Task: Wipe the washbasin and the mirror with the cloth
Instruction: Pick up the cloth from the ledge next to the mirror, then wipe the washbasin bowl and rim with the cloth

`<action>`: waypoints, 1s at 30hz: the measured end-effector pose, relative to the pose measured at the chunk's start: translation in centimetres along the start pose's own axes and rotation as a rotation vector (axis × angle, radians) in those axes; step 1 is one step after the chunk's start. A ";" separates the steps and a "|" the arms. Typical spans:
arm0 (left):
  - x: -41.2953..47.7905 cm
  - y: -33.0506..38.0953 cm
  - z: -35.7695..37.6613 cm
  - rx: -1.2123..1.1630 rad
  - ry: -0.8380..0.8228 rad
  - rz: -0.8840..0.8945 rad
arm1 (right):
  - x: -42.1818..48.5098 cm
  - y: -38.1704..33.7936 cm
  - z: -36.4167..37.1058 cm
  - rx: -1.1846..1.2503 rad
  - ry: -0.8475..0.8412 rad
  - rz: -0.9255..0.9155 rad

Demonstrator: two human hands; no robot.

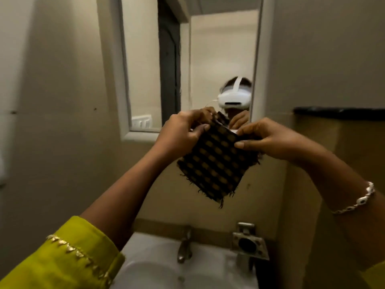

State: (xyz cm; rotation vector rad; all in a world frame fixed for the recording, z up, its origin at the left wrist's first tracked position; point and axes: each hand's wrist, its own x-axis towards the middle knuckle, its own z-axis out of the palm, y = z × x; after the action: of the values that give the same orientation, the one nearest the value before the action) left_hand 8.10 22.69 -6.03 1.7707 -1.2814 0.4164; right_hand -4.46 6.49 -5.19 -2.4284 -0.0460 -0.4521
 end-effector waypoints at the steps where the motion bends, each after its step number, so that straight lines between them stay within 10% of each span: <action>1: -0.6 -0.5 -0.1 0.004 -0.031 -0.015 | 0.2 0.2 0.7 -0.001 -0.088 0.002; 12: -8.2 -8.8 0.1 0.043 -0.310 -0.158 | 1.4 6.7 17.0 0.736 -0.362 0.325; 21: -19.8 -22.5 1.7 0.069 -0.096 -0.688 | -2.0 11.4 28.5 0.882 -0.283 0.790; 30: -30.1 -31.5 5.4 0.561 -0.369 -0.784 | -2.5 14.1 33.9 0.859 -0.205 1.064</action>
State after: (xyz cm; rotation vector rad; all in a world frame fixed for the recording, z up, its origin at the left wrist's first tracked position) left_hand 22.43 38.40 -44.41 2.7423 -0.6122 -0.0203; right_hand 5.78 16.58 -39.10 -1.3552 0.7615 0.2736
